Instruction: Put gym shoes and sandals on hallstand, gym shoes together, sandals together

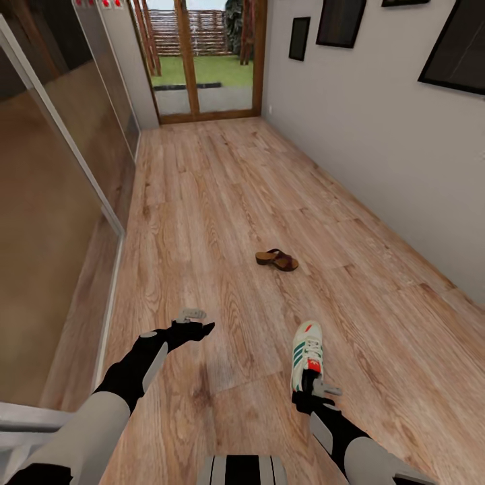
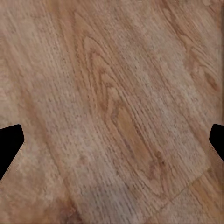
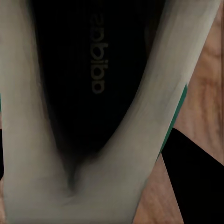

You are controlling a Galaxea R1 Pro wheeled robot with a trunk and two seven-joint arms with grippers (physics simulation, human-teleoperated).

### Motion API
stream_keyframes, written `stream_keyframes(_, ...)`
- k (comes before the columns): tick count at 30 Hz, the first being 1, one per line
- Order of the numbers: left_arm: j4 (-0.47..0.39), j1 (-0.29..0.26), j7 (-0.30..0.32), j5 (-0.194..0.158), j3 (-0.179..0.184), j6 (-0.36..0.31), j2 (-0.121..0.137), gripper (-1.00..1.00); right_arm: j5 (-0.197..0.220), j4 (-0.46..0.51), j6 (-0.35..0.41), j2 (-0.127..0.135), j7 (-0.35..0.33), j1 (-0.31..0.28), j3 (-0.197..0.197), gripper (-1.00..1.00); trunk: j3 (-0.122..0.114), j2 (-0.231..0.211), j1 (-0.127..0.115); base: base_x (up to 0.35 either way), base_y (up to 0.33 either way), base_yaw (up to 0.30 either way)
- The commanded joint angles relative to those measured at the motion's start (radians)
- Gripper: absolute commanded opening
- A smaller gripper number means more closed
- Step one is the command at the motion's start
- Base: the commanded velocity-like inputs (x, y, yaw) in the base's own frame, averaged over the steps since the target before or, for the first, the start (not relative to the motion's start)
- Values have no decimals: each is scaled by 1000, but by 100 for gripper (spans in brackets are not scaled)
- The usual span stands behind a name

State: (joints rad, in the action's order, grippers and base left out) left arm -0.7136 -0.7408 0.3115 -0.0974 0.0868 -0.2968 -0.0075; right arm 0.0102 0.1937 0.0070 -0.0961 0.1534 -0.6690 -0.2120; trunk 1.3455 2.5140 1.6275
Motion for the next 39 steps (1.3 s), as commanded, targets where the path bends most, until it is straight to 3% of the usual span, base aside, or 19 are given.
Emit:
stream_keyframes(1,-1,0,0,-10,1,-9,0,100,1,5,1,-1,3,0,-4,-100,-3,0,-1,0,0,0)
stream_keyframes(4,-1,0,0,-10,0,-10,1,100,1,64,2,-1,3,0,-4,-100,-15,-1,-2,0,0,0)
stream_keyframes(7,-1,0,0,-10,0,-10,1,100,0,178,2,-1,3,0,-1,-100,-26,-1,-3,0,0,0)
stream_keyframes(9,-1,0,0,-10,0,-10,1,100,-1,332,3,-1,3,0,-1,-100,-34,-2,-4,0,0,0)
stream_keyframes(12,-1,0,0,-10,0,-10,1,100,-2,392,2,-1,2,0,-1,-100,-46,-3,-6,0,0,0)
stream_keyframes(24,0,0,0,-15,1,-12,-3,100,-3,427,1,-2,3,0,-1,-100,-93,-5,-11,0,0,0)
stream_keyframes(39,0,3,2,-18,1,-12,-4,100,-3,452,2,-2,3,0,0,-100,-175,-9,-18,0,0,0)
